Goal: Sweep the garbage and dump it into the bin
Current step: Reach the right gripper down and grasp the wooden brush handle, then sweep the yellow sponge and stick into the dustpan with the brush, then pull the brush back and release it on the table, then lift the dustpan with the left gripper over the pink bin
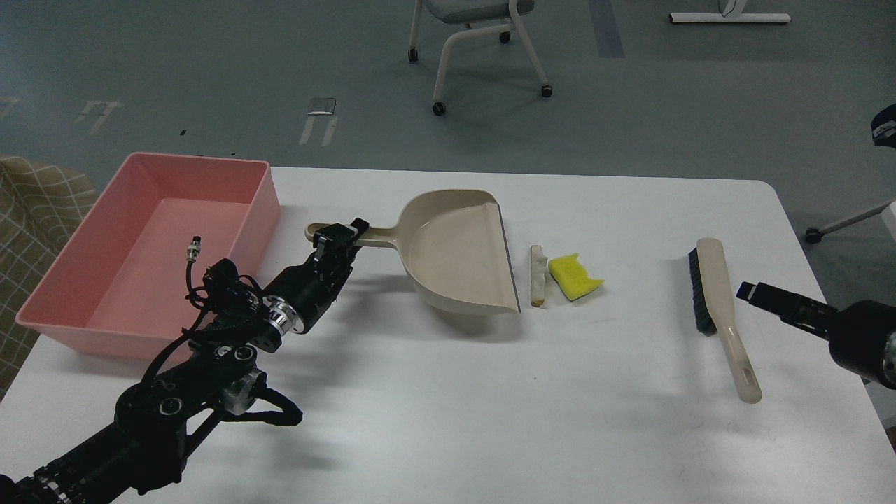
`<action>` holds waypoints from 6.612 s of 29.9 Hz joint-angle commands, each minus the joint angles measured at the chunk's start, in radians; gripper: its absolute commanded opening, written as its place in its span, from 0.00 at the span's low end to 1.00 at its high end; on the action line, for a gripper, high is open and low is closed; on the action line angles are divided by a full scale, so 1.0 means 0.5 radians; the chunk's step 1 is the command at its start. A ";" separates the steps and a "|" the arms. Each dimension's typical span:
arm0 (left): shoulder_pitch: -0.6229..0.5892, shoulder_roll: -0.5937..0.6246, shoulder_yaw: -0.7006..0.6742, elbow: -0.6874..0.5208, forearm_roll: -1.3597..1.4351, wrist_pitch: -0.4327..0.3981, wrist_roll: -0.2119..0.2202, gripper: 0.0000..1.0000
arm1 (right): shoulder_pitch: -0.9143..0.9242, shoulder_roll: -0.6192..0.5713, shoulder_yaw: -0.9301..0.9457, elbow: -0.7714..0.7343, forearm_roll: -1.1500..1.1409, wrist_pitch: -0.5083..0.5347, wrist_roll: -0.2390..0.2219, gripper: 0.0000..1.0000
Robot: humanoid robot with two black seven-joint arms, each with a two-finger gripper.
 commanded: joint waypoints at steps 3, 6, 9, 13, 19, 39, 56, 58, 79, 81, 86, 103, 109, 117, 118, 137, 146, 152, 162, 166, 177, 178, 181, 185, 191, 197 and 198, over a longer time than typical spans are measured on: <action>0.000 -0.021 -0.003 -0.003 -0.006 0.003 -0.001 0.10 | -0.040 0.191 -0.004 0.009 -0.115 -0.022 -0.107 0.76; 0.000 -0.012 -0.003 -0.030 -0.006 0.003 -0.001 0.10 | -0.086 0.201 -0.001 0.009 -0.229 -0.034 -0.111 0.75; 0.000 0.004 -0.003 -0.086 -0.003 0.006 0.006 0.10 | -0.105 0.277 -0.004 -0.001 -0.303 -0.037 -0.123 0.75; 0.000 0.010 0.000 -0.086 -0.003 0.006 0.006 0.10 | -0.105 0.335 -0.014 -0.004 -0.410 -0.037 -0.144 0.75; 0.006 0.016 0.000 -0.083 -0.003 0.006 -0.001 0.10 | -0.105 0.357 -0.017 -0.007 -0.426 -0.037 -0.147 0.65; 0.012 0.019 0.003 -0.073 -0.003 0.003 -0.004 0.10 | -0.089 0.363 -0.087 -0.016 -0.429 -0.031 -0.184 0.31; 0.018 0.010 0.003 -0.061 0.000 0.006 -0.004 0.10 | 0.036 0.394 -0.103 -0.034 -0.398 0.006 -0.166 0.00; 0.018 0.019 0.009 -0.052 0.003 0.006 0.006 0.10 | 0.046 0.473 -0.121 -0.034 -0.398 0.061 -0.166 0.00; 0.000 0.025 0.138 0.092 0.000 0.077 -0.001 0.10 | 0.549 0.805 -0.557 -0.221 -0.355 0.069 -0.215 0.00; 0.000 0.044 0.135 0.092 0.000 0.077 -0.001 0.10 | 0.549 0.912 -0.560 -0.280 -0.355 0.069 -0.273 0.00; 0.000 0.047 0.135 0.083 0.000 0.077 -0.004 0.10 | 0.549 1.013 -0.572 -0.310 -0.349 0.069 -0.285 0.00; -0.006 0.071 0.132 0.065 -0.003 0.077 -0.010 0.10 | 0.806 1.415 -0.762 -0.360 -0.343 0.069 -0.282 0.00; -0.012 0.074 0.126 0.065 -0.009 0.074 -0.013 0.10 | 0.782 1.333 -0.747 -0.292 -0.315 0.069 -0.282 0.00; -0.018 0.090 0.095 0.065 -0.024 0.074 -0.065 0.10 | 0.684 0.962 -0.490 -0.215 -0.171 0.069 -0.258 0.00; -0.018 0.087 0.095 0.065 -0.024 0.074 -0.065 0.10 | 0.684 0.943 -0.471 -0.218 -0.150 0.069 -0.258 0.00; -0.037 0.071 0.037 0.016 -0.162 0.080 -0.059 0.10 | 0.297 0.069 -0.373 -0.120 -0.018 0.069 -0.178 0.00; -0.040 0.087 0.037 0.016 -0.162 0.080 -0.062 0.10 | 0.233 -0.054 -0.376 -0.102 -0.018 0.069 -0.114 0.00; -0.040 0.081 0.037 0.016 -0.165 0.080 -0.062 0.10 | 0.169 -0.036 -0.376 -0.114 -0.021 0.069 -0.114 0.00; -0.055 0.084 0.037 0.016 -0.165 0.080 -0.062 0.10 | 0.171 0.001 -0.290 -0.102 -0.021 0.069 -0.114 0.22; -0.055 0.081 0.037 0.016 -0.168 0.089 -0.062 0.10 | 0.174 0.023 -0.287 -0.102 -0.018 0.069 -0.114 0.30; -0.055 0.090 0.037 0.016 -0.168 0.092 -0.065 0.10 | 0.171 0.044 -0.268 -0.105 -0.018 0.069 -0.114 0.31; -0.055 0.090 0.037 0.016 -0.168 0.089 -0.065 0.10 | 0.171 0.050 -0.268 -0.105 -0.018 0.069 -0.114 0.32; -0.055 0.090 0.037 0.016 -0.168 0.089 -0.065 0.10 | 0.174 0.050 -0.262 -0.102 -0.018 0.069 -0.114 0.32; -0.055 0.087 0.037 0.016 -0.171 0.092 -0.062 0.10 | 0.181 0.062 -0.119 -0.099 -0.018 0.069 -0.117 0.36; -0.058 0.099 0.034 0.016 -0.175 0.089 -0.065 0.10 | 0.324 0.289 0.259 -0.120 -0.011 0.069 -0.123 0.64; -0.058 0.136 0.018 0.006 -0.178 0.092 -0.068 0.10 | 0.542 0.896 0.608 -0.209 -0.011 0.069 -0.123 0.92; -0.058 0.145 0.003 -0.003 -0.178 0.092 -0.068 0.10 | 0.552 0.964 0.643 -0.224 -0.011 0.069 -0.123 0.93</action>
